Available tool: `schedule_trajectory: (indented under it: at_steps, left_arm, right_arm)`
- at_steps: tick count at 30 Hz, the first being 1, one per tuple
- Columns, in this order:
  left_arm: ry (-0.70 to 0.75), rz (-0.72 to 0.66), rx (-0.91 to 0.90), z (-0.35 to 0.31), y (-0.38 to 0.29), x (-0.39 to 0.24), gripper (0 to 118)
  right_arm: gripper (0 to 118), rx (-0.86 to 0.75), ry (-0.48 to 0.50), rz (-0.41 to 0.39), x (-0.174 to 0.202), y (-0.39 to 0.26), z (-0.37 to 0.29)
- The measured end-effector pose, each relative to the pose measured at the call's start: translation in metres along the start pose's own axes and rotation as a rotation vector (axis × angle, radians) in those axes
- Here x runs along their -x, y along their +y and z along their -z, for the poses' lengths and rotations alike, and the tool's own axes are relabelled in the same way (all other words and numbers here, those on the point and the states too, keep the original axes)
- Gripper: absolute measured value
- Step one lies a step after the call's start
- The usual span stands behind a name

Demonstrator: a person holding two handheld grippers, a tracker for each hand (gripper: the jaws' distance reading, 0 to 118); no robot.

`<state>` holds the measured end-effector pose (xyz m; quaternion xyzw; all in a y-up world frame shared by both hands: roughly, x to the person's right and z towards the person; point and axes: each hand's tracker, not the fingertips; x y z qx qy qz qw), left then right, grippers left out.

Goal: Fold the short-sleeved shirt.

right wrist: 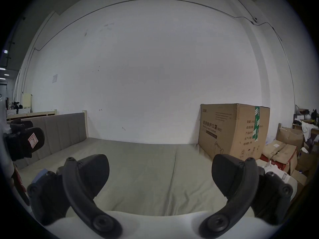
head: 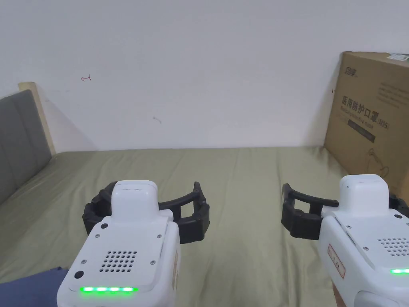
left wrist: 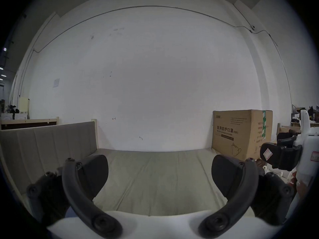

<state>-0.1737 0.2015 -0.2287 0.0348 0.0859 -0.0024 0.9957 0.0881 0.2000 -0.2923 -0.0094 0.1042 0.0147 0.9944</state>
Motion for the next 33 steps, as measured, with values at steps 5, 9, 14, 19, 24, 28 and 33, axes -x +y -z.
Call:
schedule_trajectory:
  at_steps: [5,9,14,19,24,28,33]
  left_arm:
    - [0.039,0.032,0.026,0.005,-0.001,-0.004,118]
    - [-0.019,-0.007,0.029,0.004,-0.003,0.000,118]
    - [-0.003,-0.025,0.063,0.009,-0.004,-0.002,118]
    - [-0.021,-0.053,0.081,0.011,-0.002,0.000,118]
    - [0.011,-0.065,0.106,0.015,-0.001,-0.002,118]
    - [0.003,-0.052,0.134,0.016,-0.003,-0.004,118]
    - [0.003,-0.060,0.136,0.016,-0.004,-0.007,118]
  right_arm:
    - [117,0.000,0.000,0.005,0.000,0.001,0.000]
    - [117,0.010,0.004,-0.015,0.002,0.001,0.002]
    - [117,0.020,0.015,-0.022,0.005,-0.002,0.003]
    - [117,0.033,0.022,-0.032,0.008,-0.006,0.004]
    - [117,0.048,0.028,-0.035,0.009,-0.010,0.006]
    - [117,0.061,0.039,-0.032,0.008,-0.013,0.007]
    - [117,0.072,0.034,-0.014,0.006,-0.016,0.009]
